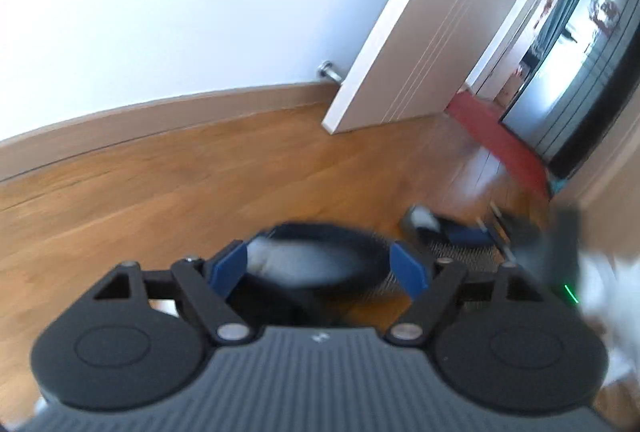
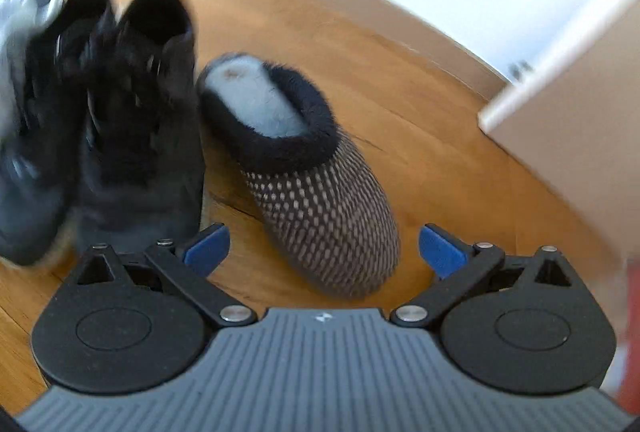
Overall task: Organize scattered shoes
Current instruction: 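Set both knit slippers beside the black sneakers and open both grippers, then push the black sneakers together into line with the right gripper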
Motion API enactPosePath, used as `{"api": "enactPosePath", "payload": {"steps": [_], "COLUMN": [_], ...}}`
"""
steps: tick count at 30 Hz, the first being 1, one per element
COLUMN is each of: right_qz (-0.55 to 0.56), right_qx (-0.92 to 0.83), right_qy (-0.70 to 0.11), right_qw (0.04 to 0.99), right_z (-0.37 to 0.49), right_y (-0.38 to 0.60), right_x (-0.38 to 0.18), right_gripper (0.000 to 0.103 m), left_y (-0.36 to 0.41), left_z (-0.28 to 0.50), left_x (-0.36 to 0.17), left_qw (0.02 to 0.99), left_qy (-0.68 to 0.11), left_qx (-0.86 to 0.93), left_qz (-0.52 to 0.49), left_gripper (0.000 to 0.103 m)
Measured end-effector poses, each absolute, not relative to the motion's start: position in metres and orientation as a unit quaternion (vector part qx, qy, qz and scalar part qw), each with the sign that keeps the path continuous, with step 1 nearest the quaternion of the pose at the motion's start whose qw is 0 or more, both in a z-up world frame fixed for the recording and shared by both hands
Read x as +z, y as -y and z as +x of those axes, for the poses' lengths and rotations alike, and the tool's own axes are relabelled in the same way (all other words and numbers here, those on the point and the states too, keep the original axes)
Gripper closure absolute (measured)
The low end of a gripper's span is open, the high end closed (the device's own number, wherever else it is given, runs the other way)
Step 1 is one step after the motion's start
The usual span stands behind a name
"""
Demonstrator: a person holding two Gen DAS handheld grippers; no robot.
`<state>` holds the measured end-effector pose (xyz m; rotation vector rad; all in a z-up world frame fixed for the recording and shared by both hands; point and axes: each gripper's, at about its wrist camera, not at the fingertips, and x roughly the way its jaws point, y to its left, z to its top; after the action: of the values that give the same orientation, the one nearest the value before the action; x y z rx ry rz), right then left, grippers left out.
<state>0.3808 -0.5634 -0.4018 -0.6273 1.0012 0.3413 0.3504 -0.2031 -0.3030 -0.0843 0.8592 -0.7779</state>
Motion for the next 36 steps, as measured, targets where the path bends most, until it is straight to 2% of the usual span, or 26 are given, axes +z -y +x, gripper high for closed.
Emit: {"api": "enactPosePath", "payload": {"steps": [4, 6, 7, 8, 12, 16, 19, 21, 22, 25, 29, 36], "right_qz": [-0.290, -0.257, -0.235, -0.213, -0.113, -0.111, -0.109, -0.071, -0.050, -0.009, 0.002, 0.062], "right_qx": [0.178, 0.157, 0.143, 0.128, 0.025, -0.074, -0.143, -0.177, -0.177, -0.152, -0.070, 0.138], "right_qy": [-0.486, -0.511, -0.526, -0.539, -0.549, -0.540, -0.543, -0.550, -0.550, -0.521, -0.454, -0.455], "right_qw": [0.805, 0.805, 0.805, 0.804, 0.828, 0.831, 0.820, 0.813, 0.815, 0.840, 0.888, 0.878], "right_z": [0.418, 0.433, 0.440, 0.446, 0.457, 0.465, 0.471, 0.471, 0.469, 0.451, 0.411, 0.376], "right_y": [0.542, 0.539, 0.538, 0.538, 0.548, 0.557, 0.577, 0.600, 0.608, 0.615, 0.594, 0.559], "right_x": [-0.422, -0.430, -0.433, -0.436, -0.436, -0.442, -0.445, -0.444, -0.442, -0.424, -0.395, -0.399], "right_gripper": [0.003, 0.024, 0.038, 0.044, 0.054, 0.057, 0.057, 0.053, 0.044, 0.026, 0.008, 0.007], "left_y": [0.174, 0.164, 0.160, 0.156, 0.140, 0.134, 0.127, 0.124, 0.123, 0.121, 0.119, 0.114], "left_z": [0.323, 0.310, 0.304, 0.299, 0.277, 0.269, 0.263, 0.260, 0.258, 0.252, 0.246, 0.228], "left_x": [-0.304, -0.307, -0.308, -0.310, -0.317, -0.324, -0.328, -0.330, -0.331, -0.336, -0.344, -0.352], "left_qw": [0.829, 0.823, 0.819, 0.815, 0.797, 0.787, 0.785, 0.783, 0.782, 0.785, 0.785, 0.782], "left_qy": [-0.426, -0.438, -0.445, -0.452, -0.478, -0.494, -0.500, -0.505, -0.506, -0.506, -0.516, -0.529], "left_qx": [-0.361, -0.360, -0.360, -0.360, -0.360, -0.355, -0.345, -0.339, -0.339, -0.333, -0.323, -0.309], "left_qz": [-0.027, -0.034, -0.041, -0.048, -0.080, -0.105, -0.122, -0.130, -0.132, -0.129, -0.116, -0.118], "left_gripper": [0.025, 0.025, 0.025, 0.025, 0.025, 0.025, 0.025, 0.025, 0.025, 0.025, 0.025, 0.025]}}
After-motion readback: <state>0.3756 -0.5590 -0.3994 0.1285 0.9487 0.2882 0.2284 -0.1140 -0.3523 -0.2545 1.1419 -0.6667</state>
